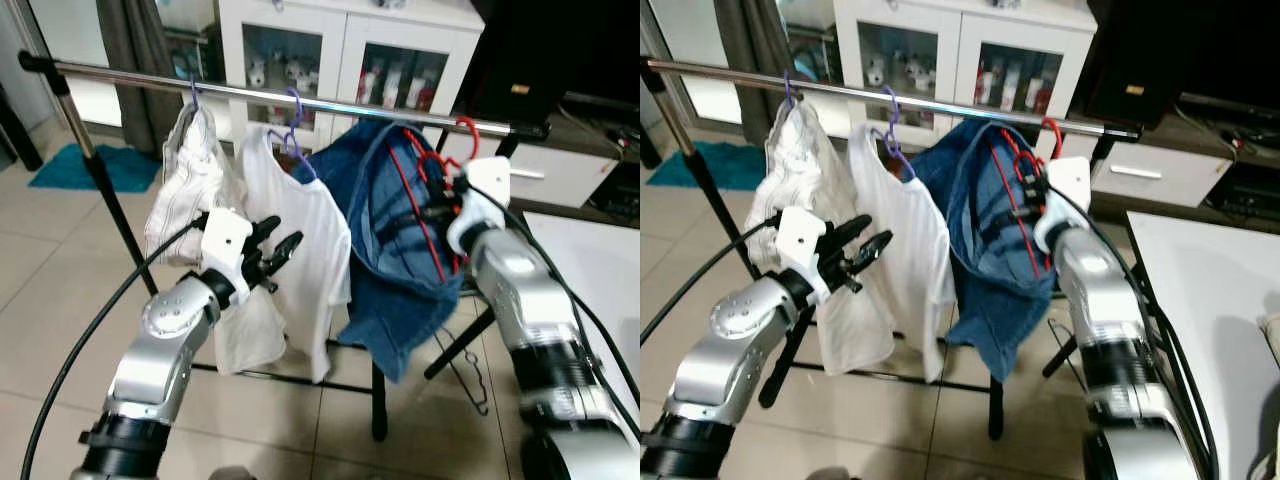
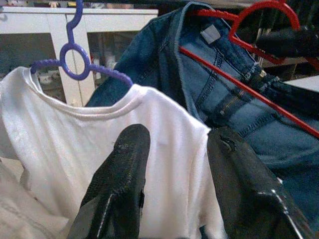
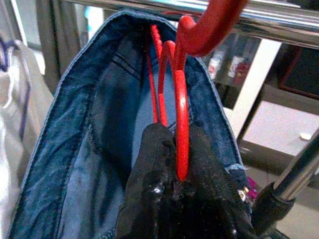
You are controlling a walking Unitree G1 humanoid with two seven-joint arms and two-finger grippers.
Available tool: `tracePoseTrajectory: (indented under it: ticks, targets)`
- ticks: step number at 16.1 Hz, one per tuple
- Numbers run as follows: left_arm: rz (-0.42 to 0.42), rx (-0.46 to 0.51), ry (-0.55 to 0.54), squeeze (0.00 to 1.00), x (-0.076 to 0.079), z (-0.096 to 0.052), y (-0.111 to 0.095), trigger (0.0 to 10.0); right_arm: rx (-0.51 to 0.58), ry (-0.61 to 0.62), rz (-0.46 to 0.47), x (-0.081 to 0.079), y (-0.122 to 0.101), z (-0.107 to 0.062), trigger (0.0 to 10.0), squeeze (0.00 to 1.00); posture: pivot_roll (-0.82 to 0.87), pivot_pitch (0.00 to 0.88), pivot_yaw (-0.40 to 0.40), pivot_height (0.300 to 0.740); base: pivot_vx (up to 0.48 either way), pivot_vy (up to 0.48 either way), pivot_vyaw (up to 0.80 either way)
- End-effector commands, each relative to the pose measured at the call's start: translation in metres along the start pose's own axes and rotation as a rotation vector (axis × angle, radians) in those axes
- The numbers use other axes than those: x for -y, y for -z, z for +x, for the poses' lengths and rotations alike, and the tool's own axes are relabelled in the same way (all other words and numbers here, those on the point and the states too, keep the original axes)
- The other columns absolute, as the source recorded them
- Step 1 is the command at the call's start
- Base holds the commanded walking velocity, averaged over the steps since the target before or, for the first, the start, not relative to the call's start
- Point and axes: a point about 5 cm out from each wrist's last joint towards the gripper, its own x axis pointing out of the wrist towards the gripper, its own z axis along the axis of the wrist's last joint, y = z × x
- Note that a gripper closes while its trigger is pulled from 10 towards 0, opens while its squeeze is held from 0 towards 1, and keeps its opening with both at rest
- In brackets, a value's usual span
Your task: Hang hanger
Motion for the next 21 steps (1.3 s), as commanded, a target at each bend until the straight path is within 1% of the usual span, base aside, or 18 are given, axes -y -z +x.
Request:
tracePoseTrajectory:
  ticks: [1, 3, 4, 5, 6, 9, 12, 13, 15, 16, 18, 19, 20, 21]
  targets:
    - [0.025, 0.003, 0.019, 0.00, 0.000, 0.003, -0.006, 10.0, -0.003, 0.027, 0.004, 0.003, -0.010, 0.007, 10.0, 0.00, 0.12, 0.000, -0.085, 0.740, 0.000, 0.000, 0.00]
    - [-0.006, -0.002, 0.056, 1.00, -0.003, 0.000, -0.009, 10.0, -0.075, 0.053, 0.011, -0.002, -0.013, 0.029, 10.0, 0.00, 0.12, 0.000, -0.082, 0.740, 0.000, 0.000, 0.00]
    - [-0.006, -0.007, 0.078, 1.00, -0.004, -0.001, -0.011, 10.0, -0.089, 0.064, 0.039, -0.005, -0.018, 0.037, 10.0, 0.00, 0.12, 0.000, -0.080, 0.740, 0.000, 0.000, 0.00]
    - [-0.008, -0.012, 0.096, 1.00, -0.004, -0.002, -0.012, 10.0, -0.098, 0.076, 0.060, -0.006, -0.022, 0.042, 10.0, 0.00, 0.12, 0.000, -0.080, 0.740, 0.000, 0.000, 0.00]
    - [-0.004, -0.018, 0.122, 1.00, -0.003, -0.002, -0.013, 10.0, -0.098, 0.088, 0.061, -0.007, -0.026, 0.046, 10.0, 0.00, 0.12, 0.000, -0.077, 0.740, 0.000, 0.000, 0.00]
    - [0.012, -0.029, 0.186, 1.00, -0.003, -0.002, -0.018, 10.0, -0.145, 0.111, 0.074, -0.014, -0.035, 0.056, 10.0, 0.00, 0.13, 0.000, -0.076, 0.740, 0.000, 0.000, 0.00]
    - [0.026, -0.035, 0.203, 1.00, -0.004, -0.002, -0.021, 10.0, -0.171, 0.116, 0.093, -0.017, -0.038, 0.058, 10.0, 0.00, 0.13, 0.000, -0.080, 0.740, 0.000, 0.000, 0.00]
    - [0.047, -0.043, 0.193, 1.00, -0.005, -0.003, -0.020, 10.0, -0.209, 0.110, 0.108, -0.019, -0.035, 0.059, 10.0, 0.00, 0.14, 0.000, -0.087, 0.740, 0.000, 0.000, 0.00]
    - [0.042, -0.058, 0.197, 1.00, -0.003, -0.007, -0.018, 10.0, -0.253, 0.089, 0.108, -0.024, -0.028, 0.058, 10.0, 0.00, 0.14, 0.000, -0.094, 0.740, 0.000, 0.000, 0.00]
    - [0.042, -0.060, 0.197, 1.00, -0.002, -0.008, -0.017, 10.0, -0.258, 0.088, 0.104, -0.024, -0.027, 0.058, 10.0, 0.00, 0.14, 0.000, -0.096, 0.740, 0.000, 0.000, 0.00]
    - [0.043, -0.061, 0.186, 0.98, -0.002, -0.012, -0.018, 10.0, -0.225, 0.080, 0.116, -0.025, -0.033, 0.060, 10.0, 0.00, 0.15, 0.000, -0.113, 0.740, 0.000, 0.000, 0.00]
    - [0.053, -0.038, 0.144, 0.90, -0.007, -0.014, -0.025, 10.0, -0.131, 0.072, 0.125, -0.023, -0.050, 0.063, 10.0, 0.00, 0.16, 0.000, -0.131, 0.740, 0.000, 0.000, 0.00]
    - [0.056, -0.018, 0.119, 0.84, -0.010, -0.014, -0.030, 10.0, -0.090, 0.083, 0.126, -0.021, -0.057, 0.063, 10.0, 0.00, 0.15, 0.000, -0.136, 0.740, 0.000, 0.000, 0.00]
    - [0.057, -0.009, 0.110, 0.84, -0.010, -0.014, -0.032, 10.0, -0.073, 0.088, 0.123, -0.019, -0.060, 0.063, 10.0, 0.00, 0.15, 0.000, -0.136, 0.740, 0.000, 0.000, 0.00]
